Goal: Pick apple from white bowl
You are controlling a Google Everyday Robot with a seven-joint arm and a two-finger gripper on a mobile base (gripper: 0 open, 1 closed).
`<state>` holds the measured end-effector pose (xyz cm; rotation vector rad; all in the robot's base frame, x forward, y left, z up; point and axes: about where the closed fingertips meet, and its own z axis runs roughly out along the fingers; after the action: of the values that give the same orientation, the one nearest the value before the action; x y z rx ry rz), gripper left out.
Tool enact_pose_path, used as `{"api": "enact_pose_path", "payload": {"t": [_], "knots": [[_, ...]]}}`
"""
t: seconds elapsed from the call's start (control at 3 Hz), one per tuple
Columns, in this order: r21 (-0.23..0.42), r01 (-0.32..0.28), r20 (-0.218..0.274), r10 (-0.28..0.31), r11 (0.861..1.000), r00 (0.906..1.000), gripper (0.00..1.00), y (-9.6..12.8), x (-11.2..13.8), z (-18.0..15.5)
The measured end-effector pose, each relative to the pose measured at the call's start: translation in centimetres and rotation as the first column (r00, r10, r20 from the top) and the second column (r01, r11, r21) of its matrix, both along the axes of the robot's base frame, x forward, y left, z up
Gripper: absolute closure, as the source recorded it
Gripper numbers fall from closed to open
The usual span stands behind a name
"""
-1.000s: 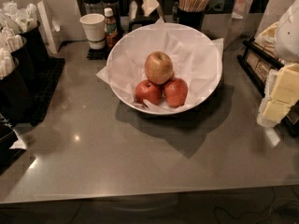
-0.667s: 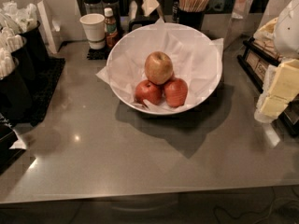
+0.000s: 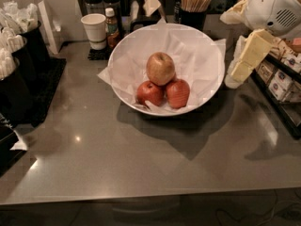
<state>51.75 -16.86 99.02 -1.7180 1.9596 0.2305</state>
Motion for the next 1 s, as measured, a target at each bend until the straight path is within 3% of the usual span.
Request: {"api": "enact_pose_path", "payload": {"t": [0.33,0.67,1.0], "knots": [[0.088,-0.071,-0.047,0.075,0.994,0.9960,0.00,3.2,3.7,-0.6],[0.098,-0.072,-0.031,0.075,0.993,0.9967,0.00,3.5,4.5,-0.3],[0.179,-0.071,-0.060,0.082,0.981,0.9948,0.00,4.5,4.8,-2.0]]}}
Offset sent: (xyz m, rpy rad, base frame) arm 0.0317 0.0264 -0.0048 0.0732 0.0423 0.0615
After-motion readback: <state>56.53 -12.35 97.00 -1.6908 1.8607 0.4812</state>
